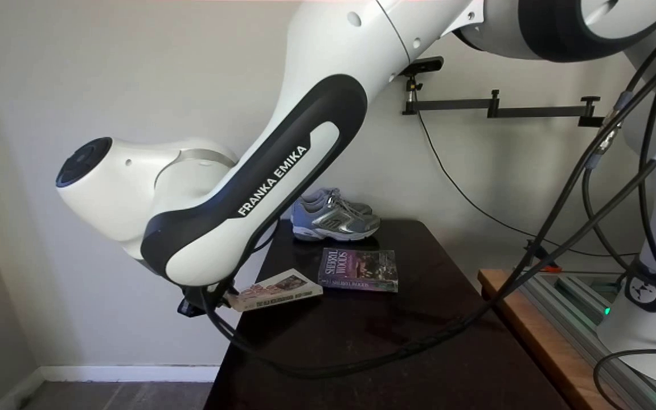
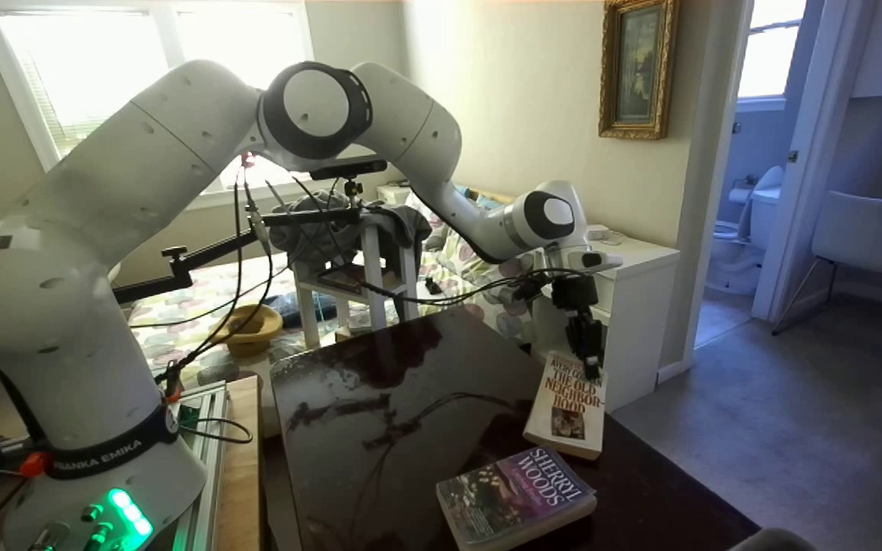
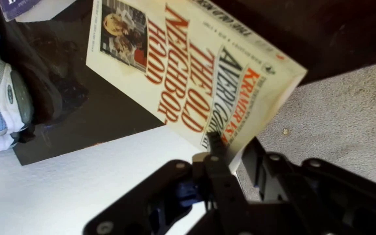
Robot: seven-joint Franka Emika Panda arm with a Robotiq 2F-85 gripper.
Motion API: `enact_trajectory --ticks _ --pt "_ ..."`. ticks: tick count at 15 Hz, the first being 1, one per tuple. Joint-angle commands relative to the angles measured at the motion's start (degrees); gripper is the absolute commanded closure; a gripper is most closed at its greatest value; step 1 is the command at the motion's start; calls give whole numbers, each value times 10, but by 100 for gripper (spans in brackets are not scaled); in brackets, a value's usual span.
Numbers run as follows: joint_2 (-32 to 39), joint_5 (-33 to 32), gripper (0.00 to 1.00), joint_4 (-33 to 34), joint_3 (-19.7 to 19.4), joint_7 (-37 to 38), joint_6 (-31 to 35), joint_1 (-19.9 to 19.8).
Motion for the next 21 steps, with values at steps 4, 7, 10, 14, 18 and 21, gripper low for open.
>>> enact_trajectory --ticks 4,7,10,14,18,21 --pt "-83 -34 95 -93 -8 35 22 10" --pt "-124 -53 95 -137 -9 59 34 13" --pt "-164 -79 95 -181 -8 89 41 18" --pt "-220 -115 95 -242 -3 138 41 23" --pt "-272 -155 95 -295 11 194 37 20" --pt "-311 -184 95 -335 26 234 38 13"
